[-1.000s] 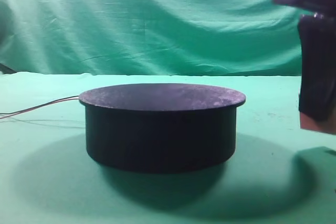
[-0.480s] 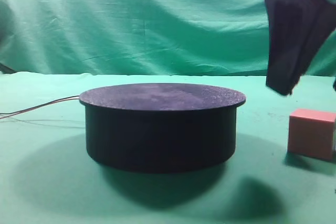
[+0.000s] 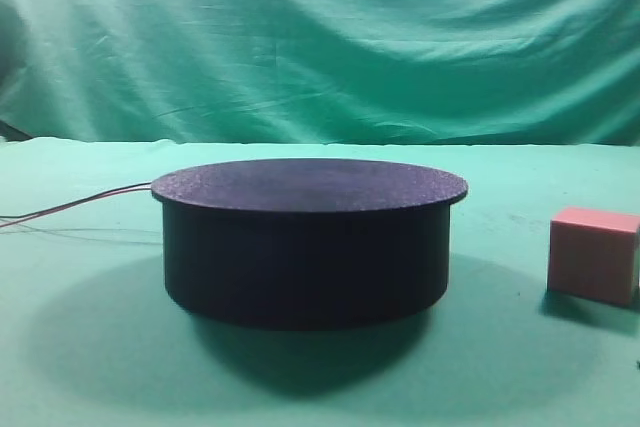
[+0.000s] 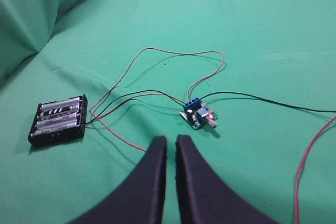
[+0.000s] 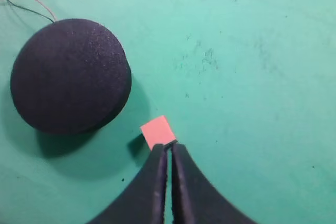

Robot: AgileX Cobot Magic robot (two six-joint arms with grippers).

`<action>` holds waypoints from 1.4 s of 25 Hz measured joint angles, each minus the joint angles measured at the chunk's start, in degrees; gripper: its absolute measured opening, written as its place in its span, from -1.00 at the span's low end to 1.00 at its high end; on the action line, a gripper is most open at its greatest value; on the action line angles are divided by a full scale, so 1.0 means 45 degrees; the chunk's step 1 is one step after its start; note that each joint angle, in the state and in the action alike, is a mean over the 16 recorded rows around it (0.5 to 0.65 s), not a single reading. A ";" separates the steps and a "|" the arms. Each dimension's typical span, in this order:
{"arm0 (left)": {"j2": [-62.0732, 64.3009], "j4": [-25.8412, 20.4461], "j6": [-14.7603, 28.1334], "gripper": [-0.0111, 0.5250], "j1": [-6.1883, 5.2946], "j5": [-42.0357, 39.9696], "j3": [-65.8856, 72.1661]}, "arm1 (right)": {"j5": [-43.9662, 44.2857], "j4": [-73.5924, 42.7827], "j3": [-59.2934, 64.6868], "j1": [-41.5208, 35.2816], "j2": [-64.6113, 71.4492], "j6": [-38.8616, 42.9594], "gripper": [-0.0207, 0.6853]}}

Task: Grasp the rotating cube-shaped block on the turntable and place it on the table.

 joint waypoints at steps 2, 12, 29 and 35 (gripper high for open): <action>0.0000 0.0000 0.0000 -0.96 0.0000 0.0000 0.0000 | -0.0056 -0.0031 0.0120 0.0000 -0.0178 -0.0025 -0.94; 0.0000 0.0000 0.0000 -0.96 0.0000 0.0000 0.0000 | -0.1336 -0.0341 0.0884 -0.0569 -0.0825 -0.0974 -0.94; 0.0000 0.0000 0.0000 -0.96 0.0000 0.0000 0.0000 | -0.6552 0.0205 0.7675 -0.5390 -0.7955 -0.2341 -0.94; 0.0000 0.0000 0.0000 -0.96 0.0000 0.0000 0.0000 | -0.6811 0.0232 0.8971 -0.5898 -0.9695 -0.2340 -0.94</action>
